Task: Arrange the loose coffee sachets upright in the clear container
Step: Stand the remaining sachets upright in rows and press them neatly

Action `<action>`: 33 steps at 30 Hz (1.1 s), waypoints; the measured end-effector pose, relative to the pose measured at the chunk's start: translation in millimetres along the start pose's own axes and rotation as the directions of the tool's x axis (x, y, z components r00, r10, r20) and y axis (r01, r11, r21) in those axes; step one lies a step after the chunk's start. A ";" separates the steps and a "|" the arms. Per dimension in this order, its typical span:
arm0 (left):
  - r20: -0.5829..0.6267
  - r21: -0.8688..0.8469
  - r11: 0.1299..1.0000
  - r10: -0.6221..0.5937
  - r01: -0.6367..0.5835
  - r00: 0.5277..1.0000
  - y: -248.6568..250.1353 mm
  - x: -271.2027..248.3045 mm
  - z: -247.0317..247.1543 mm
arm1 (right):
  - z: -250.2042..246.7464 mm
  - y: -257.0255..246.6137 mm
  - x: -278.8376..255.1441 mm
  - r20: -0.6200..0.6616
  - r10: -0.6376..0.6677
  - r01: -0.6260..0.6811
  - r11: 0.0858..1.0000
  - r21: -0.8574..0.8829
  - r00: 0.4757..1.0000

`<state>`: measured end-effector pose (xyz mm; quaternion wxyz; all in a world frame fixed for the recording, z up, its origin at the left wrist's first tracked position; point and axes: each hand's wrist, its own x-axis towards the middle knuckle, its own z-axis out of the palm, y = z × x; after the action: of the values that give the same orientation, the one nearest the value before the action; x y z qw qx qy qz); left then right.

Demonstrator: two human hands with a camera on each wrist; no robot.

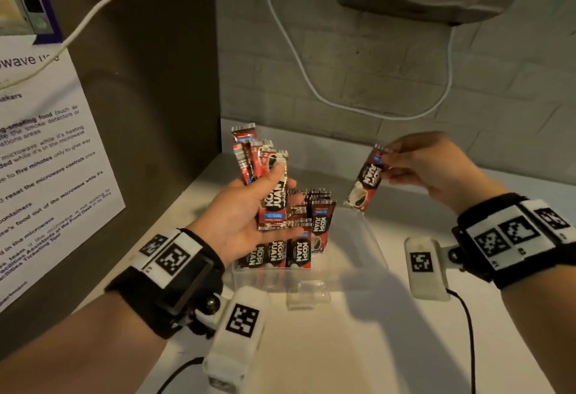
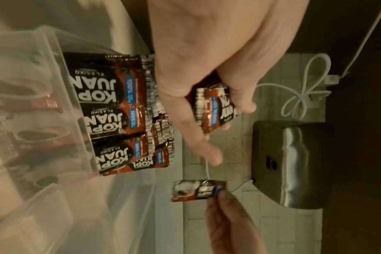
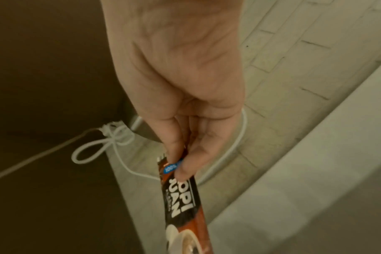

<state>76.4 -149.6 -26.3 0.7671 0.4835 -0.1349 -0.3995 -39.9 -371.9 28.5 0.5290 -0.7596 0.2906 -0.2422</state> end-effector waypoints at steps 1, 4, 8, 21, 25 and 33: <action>-0.014 -0.002 1.000 0.010 -0.010 1.000 1.7 -0.3 -2.0 | 0.4 9.3 3.4 0.023 0.023 -0.023 0.999 -0.026 0.999; -0.067 -0.025 1.000 0.016 -0.018 0.998 5.7 -1.7 -6.4 | 8.8 35.4 11.8 0.077 0.060 -0.049 0.990 -0.136 0.995; -0.142 -0.051 0.999 0.004 -0.011 0.990 7.9 -0.9 -12.5 | 23.2 59.4 20.9 0.074 0.054 -0.035 0.971 -0.235 0.996; -0.152 -0.027 1.000 -0.006 0.002 0.988 3.7 1.7 -11.4 | 29.7 75.4 32.5 0.098 0.085 -0.051 0.950 -0.309 0.992; -0.143 -0.020 1.000 -0.001 -0.002 0.990 2.1 0.1 -9.4 | 31.1 76.2 32.2 0.099 0.071 -0.034 0.942 -0.334 0.993; -0.082 -0.076 0.993 -0.099 0.093 0.992 -1.9 -1.4 -4.6 | 28.0 67.4 26.8 0.067 0.001 0.025 0.925 -0.379 0.998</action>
<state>77.3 -146.1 -30.0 0.7689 0.4782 -0.0639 -0.4196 -14.4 -390.3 -42.6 0.3799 -0.8569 0.3098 -0.1592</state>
